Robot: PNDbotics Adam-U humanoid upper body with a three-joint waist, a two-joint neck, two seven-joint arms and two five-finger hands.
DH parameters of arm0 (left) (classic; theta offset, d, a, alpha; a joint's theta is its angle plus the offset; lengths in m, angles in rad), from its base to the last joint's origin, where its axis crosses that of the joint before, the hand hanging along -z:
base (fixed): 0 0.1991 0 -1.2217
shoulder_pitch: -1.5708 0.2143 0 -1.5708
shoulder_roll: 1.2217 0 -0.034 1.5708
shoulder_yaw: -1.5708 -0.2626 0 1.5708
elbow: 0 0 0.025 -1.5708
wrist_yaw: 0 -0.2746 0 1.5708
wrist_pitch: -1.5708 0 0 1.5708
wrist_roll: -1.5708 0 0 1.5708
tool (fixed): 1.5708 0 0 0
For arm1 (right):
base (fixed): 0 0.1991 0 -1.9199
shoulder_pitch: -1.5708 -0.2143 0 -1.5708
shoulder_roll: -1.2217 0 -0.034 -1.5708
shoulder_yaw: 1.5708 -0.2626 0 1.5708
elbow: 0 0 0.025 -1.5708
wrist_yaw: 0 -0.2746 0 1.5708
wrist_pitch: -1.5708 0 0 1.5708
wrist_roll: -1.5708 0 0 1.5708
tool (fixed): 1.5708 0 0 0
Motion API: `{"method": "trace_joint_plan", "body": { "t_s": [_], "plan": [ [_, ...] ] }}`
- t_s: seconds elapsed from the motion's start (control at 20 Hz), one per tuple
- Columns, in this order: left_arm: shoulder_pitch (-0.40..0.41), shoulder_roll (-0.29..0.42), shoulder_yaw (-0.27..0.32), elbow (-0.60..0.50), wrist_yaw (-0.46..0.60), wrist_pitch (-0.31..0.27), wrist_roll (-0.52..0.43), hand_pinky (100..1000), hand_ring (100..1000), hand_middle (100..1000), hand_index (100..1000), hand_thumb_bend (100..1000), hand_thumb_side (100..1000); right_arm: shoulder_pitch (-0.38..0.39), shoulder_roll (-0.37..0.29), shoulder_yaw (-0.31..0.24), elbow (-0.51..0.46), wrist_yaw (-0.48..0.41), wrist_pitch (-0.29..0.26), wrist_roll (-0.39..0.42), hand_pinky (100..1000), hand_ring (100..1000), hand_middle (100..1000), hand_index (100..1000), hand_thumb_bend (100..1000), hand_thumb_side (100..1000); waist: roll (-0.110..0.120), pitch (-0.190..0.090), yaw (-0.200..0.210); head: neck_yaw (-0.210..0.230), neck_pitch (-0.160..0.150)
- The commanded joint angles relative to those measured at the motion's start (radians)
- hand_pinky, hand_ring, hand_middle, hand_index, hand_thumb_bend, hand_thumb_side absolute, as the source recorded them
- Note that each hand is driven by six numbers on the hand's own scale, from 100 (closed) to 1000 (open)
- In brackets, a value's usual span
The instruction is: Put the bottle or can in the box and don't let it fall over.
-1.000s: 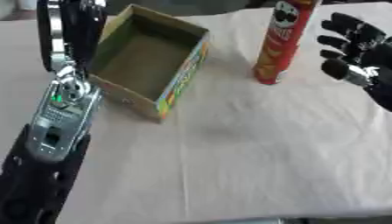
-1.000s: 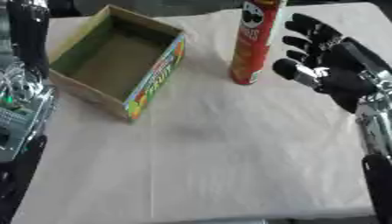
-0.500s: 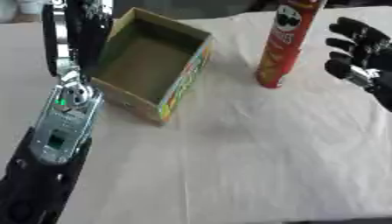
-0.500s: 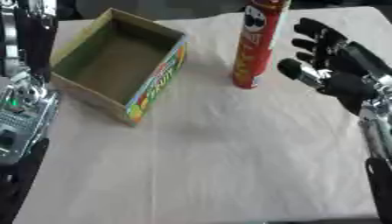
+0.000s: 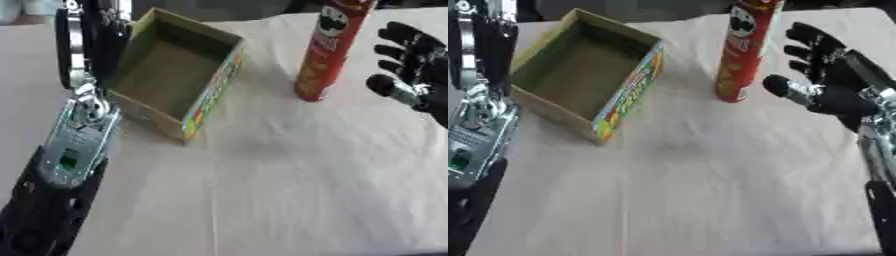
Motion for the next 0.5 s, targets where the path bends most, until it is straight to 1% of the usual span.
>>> {"method": "trace_joint_plan", "body": {
  "t_s": [0.05,0.35,0.5],
  "plan": [
    [-0.025,-0.003,0.009,-0.003,-0.006,-0.005,0.013,564,1000,838,643,378,758,-0.017,-0.030,-0.003,0.000,-0.027,0.009,0.007,1000,1000,1000,1000,726,249,-0.005,-0.013,0.000,0.004,-0.017],
    [-0.035,-0.010,0.014,0.011,-0.007,-0.006,0.026,565,1000,840,639,375,768,-0.027,-0.036,-0.006,0.008,-0.039,0.015,0.002,1000,1000,1000,1000,751,260,-0.008,-0.004,-0.001,0.007,-0.027],
    [-0.044,-0.014,0.017,0.019,-0.003,-0.006,0.026,567,1000,839,637,372,767,-0.035,-0.041,-0.010,0.011,-0.040,0.012,-0.002,1000,1000,1000,1000,745,264,-0.010,0.002,-0.002,0.008,-0.034]
  ]
}}
